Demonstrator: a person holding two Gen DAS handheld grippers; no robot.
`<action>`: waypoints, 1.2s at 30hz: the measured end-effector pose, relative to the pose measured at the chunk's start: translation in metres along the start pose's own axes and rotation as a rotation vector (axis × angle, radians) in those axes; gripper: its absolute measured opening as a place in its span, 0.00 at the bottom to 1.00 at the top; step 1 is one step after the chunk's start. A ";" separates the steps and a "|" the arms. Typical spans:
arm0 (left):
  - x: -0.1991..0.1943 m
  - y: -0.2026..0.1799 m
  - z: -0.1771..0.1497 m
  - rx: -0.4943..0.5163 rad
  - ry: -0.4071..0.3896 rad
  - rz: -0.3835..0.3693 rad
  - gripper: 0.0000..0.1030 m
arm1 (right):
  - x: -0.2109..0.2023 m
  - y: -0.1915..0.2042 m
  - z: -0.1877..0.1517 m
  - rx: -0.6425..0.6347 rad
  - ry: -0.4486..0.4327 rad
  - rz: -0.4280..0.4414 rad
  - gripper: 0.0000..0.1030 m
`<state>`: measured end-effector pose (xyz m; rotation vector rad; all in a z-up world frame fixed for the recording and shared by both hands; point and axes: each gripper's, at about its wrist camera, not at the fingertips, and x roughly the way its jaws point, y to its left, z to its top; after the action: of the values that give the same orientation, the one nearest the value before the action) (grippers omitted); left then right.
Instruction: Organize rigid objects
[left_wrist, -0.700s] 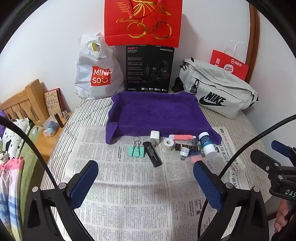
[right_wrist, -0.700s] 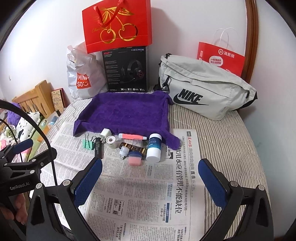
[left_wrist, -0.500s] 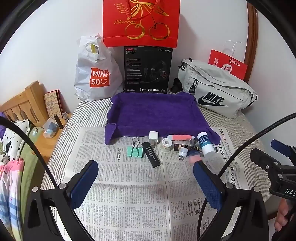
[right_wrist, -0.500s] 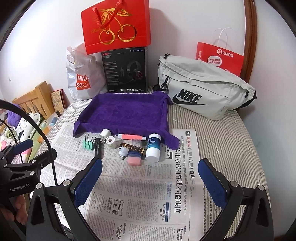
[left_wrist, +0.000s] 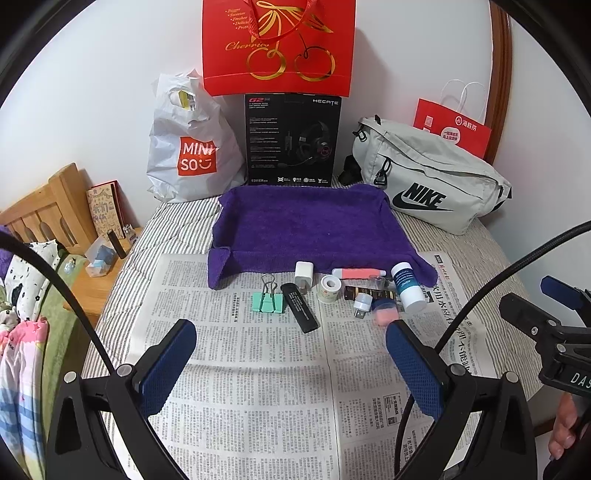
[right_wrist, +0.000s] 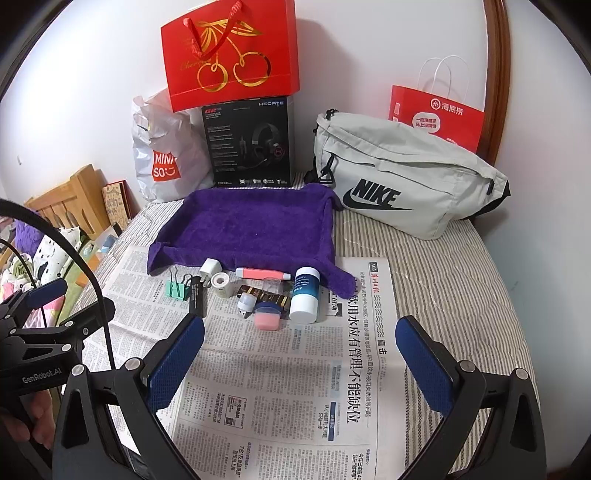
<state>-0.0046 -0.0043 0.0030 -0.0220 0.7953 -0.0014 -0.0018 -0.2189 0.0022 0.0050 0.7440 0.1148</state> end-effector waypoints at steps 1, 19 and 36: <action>0.000 0.000 0.000 0.000 0.001 0.002 1.00 | 0.000 0.000 0.000 -0.001 0.000 0.000 0.99; 0.001 0.002 0.000 0.006 -0.010 0.003 1.00 | -0.003 -0.001 -0.001 -0.004 -0.002 -0.003 0.99; 0.001 0.003 -0.002 -0.010 -0.056 -0.016 1.00 | -0.005 -0.001 0.000 -0.007 0.001 -0.007 0.99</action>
<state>-0.0059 -0.0014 0.0009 -0.0379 0.7393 -0.0122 -0.0050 -0.2201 0.0055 -0.0043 0.7447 0.1108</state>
